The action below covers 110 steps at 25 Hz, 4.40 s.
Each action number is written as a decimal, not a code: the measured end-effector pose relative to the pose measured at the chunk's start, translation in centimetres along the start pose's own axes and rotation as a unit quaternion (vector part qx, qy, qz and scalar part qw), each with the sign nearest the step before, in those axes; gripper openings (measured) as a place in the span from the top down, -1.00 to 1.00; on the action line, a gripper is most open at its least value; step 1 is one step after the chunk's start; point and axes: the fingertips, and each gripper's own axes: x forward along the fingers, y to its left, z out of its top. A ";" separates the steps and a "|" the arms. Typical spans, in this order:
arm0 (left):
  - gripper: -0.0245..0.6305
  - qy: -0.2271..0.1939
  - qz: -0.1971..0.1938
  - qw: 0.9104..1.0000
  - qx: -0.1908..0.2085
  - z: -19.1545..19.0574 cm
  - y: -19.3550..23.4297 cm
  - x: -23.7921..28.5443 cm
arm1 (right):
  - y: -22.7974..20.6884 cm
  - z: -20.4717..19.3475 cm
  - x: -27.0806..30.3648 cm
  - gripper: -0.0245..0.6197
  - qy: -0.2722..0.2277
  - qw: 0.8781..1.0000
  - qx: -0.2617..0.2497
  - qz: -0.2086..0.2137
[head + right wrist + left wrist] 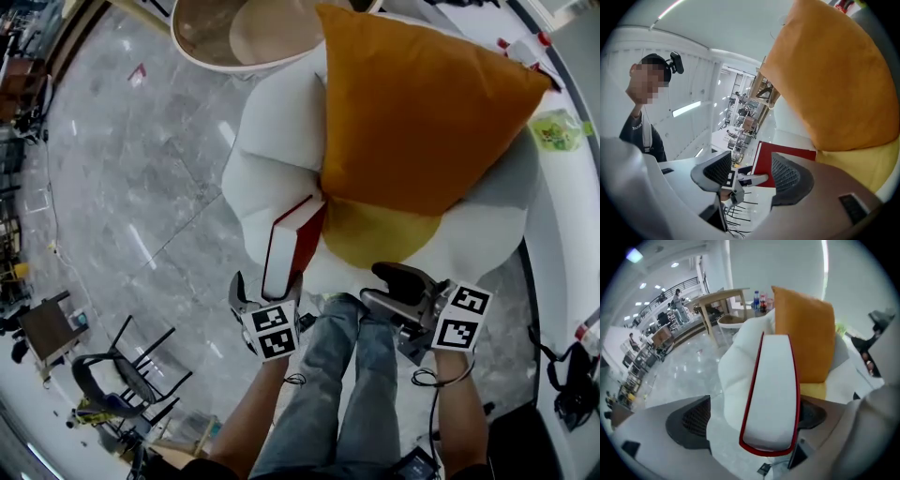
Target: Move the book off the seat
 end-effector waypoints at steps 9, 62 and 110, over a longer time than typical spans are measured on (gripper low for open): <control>-0.34 0.053 -0.141 0.973 0.177 -0.5 -3.1 5.5 | 0.8 -1.2 -1.1 0.22 0.016 1.000 -0.017 -0.002; 0.20 -0.347 -0.058 0.920 -0.172 8.3 5.9 -49.0 | 39.6 9.7 -8.7 0.88 0.010 0.875 -0.475 -0.089; 0.20 -0.514 0.001 0.840 -0.172 2.3 46.8 -56.9 | 57.1 0.5 25.1 0.88 -0.131 0.822 -0.540 -0.120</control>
